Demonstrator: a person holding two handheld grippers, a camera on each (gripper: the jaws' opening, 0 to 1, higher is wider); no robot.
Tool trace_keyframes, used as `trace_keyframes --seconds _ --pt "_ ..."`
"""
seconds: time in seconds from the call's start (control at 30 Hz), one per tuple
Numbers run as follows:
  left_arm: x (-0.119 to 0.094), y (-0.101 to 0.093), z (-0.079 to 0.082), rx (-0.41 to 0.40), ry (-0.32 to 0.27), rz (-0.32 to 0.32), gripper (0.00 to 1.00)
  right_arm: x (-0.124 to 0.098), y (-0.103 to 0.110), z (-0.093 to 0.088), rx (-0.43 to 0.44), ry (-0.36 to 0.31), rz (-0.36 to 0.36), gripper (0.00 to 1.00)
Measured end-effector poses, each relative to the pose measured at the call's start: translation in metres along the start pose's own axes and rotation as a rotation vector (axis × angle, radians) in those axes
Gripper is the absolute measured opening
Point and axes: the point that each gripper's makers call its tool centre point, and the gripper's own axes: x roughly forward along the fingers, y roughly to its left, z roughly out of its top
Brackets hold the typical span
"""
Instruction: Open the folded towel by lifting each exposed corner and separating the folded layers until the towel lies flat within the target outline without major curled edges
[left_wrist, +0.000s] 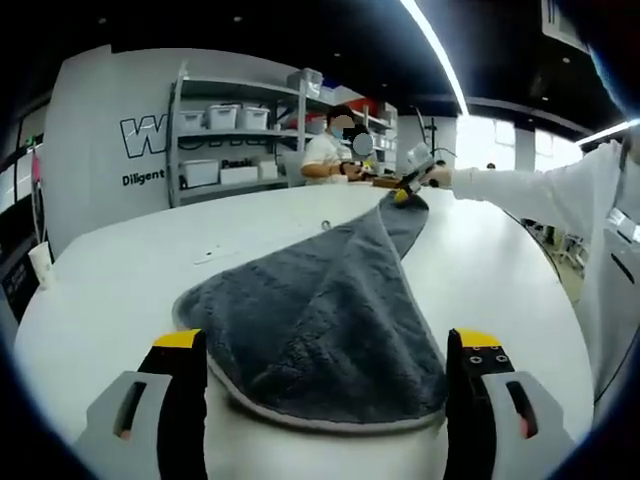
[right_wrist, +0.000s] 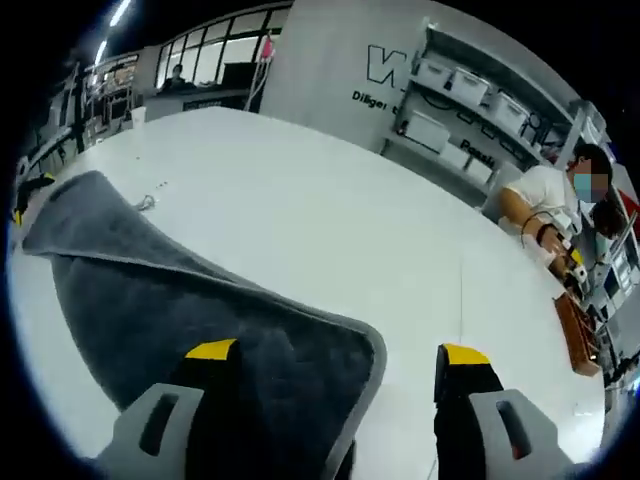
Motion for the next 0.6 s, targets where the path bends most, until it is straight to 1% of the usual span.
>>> trace_keyframes --seconds 0.03,0.07,0.1,0.13,0.2,0.27,0.3,0.37,0.43,0.5,0.53,0.57,0.6 --pt "0.001 -0.001 0.000 0.002 0.000 -0.002 0.98 0.001 0.000 0.002 0.018 -0.014 0.024 0.66" --pt "0.001 -0.002 0.001 0.003 0.000 -0.002 0.98 0.002 -0.001 0.003 0.021 -0.020 0.029 0.60" --pt "0.001 -0.004 0.001 0.009 0.002 -0.005 0.98 0.002 0.006 0.008 0.022 -0.047 0.052 0.53" --pt "0.001 -0.005 0.002 0.011 0.001 -0.007 0.98 0.001 0.010 0.010 0.017 -0.057 0.059 0.42" --pt "0.000 -0.007 0.003 0.013 -0.005 -0.009 0.97 -0.002 0.012 0.014 0.012 -0.073 0.092 0.26" --pt "0.000 -0.007 0.004 0.011 -0.008 -0.010 0.97 -0.005 0.023 0.011 -0.010 -0.069 0.125 0.03" --pt "0.000 -0.007 0.004 0.009 -0.010 -0.011 0.97 -0.007 0.031 0.008 -0.024 -0.064 0.142 0.00" --pt "0.000 -0.007 0.004 0.009 -0.008 -0.008 0.97 -0.009 0.034 0.007 0.008 -0.062 0.158 0.00" --pt "0.000 -0.006 0.003 0.010 -0.006 -0.005 0.97 -0.014 0.036 0.003 0.002 -0.043 0.170 0.00" --pt "0.001 -0.007 0.004 0.009 -0.011 -0.010 0.96 -0.018 0.040 -0.005 -0.031 -0.009 0.158 0.00" --pt "0.001 -0.007 0.005 0.009 -0.013 -0.012 0.96 -0.021 0.045 -0.007 -0.073 -0.003 0.159 0.00" --pt "0.001 -0.006 0.005 0.011 -0.012 -0.011 0.96 -0.024 0.041 -0.007 -0.104 -0.007 0.171 0.00" --pt "0.001 -0.006 0.004 0.011 -0.010 -0.009 0.96 -0.026 0.042 -0.006 -0.114 -0.016 0.177 0.00"
